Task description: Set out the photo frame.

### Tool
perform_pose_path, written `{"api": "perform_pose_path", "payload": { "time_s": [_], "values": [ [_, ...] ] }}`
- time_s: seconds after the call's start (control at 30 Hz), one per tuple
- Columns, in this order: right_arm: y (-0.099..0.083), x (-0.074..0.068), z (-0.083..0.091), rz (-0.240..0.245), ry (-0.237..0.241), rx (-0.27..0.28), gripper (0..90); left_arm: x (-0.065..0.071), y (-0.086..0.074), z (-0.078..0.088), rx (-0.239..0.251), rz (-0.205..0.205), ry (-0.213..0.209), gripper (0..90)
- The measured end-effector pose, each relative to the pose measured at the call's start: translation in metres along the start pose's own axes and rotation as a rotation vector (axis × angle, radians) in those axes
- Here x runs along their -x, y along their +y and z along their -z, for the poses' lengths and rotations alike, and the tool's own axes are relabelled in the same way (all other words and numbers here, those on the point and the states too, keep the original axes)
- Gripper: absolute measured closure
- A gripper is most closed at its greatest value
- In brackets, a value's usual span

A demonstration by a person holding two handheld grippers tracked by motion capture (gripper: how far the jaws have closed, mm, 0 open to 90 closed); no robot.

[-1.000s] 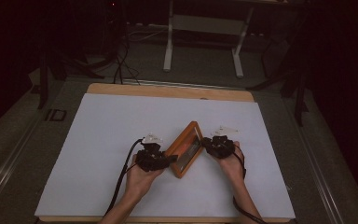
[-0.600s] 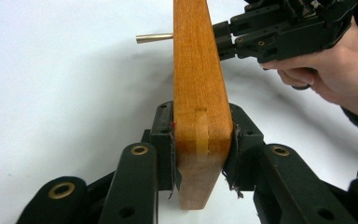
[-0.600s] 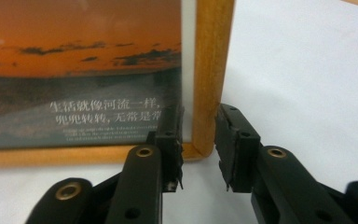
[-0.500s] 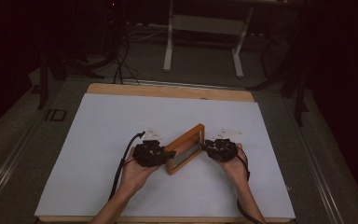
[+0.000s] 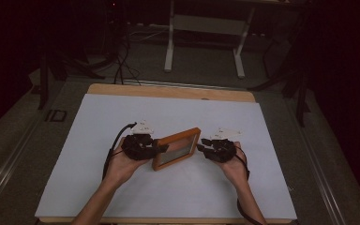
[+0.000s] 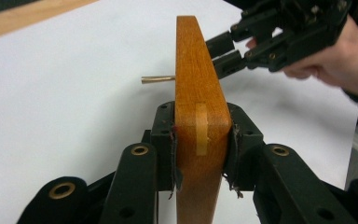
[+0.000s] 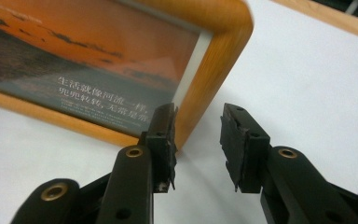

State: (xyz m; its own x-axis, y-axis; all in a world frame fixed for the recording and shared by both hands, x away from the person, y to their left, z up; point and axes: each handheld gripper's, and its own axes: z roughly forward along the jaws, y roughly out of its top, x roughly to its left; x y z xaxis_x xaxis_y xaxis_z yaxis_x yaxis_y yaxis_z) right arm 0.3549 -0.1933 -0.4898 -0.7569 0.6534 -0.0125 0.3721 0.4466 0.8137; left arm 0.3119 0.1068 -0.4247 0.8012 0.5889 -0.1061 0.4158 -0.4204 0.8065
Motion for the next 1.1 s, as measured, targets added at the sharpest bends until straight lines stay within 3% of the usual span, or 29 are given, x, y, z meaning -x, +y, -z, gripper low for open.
{"api": "perform_pose_path", "payload": {
  "time_s": [0.23, 0.47, 0.5, 0.63, 0.8, 0.93, 1.1],
  "values": [
    [0.009, -0.006, 0.003, 0.027, 0.025, 0.013, 59.2, -0.005, 0.012, 0.014, -0.038, -0.088, -0.029, 69.5],
    [0.014, -0.009, 0.008, 0.042, 0.068, 0.038, 49.7, -0.011, 0.015, 0.019, -0.047, -0.118, -0.076, 69.5],
    [0.019, -0.011, 0.011, 0.069, 0.083, 0.061, 45.3, -0.011, 0.016, 0.018, -0.044, -0.127, -0.078, 69.4],
    [0.024, -0.014, 0.012, 0.091, 0.089, 0.071, 43.5, -0.01, 0.018, 0.017, -0.043, -0.14, -0.081, 69.4],
    [0.04, -0.022, 0.008, 0.153, 0.128, 0.087, 39.1, -0.011, 0.022, 0.016, -0.055, -0.161, -0.097, 69.4],
    [0.048, -0.03, 0.002, 0.195, 0.197, 0.093, 35.0, -0.012, 0.025, 0.018, -0.057, -0.181, -0.141, 69.5],
    [0.055, -0.038, -0.002, 0.229, 0.261, 0.096, 31.9, -0.012, 0.028, 0.017, -0.059, -0.218, -0.158, 69.3]
  ]
}}
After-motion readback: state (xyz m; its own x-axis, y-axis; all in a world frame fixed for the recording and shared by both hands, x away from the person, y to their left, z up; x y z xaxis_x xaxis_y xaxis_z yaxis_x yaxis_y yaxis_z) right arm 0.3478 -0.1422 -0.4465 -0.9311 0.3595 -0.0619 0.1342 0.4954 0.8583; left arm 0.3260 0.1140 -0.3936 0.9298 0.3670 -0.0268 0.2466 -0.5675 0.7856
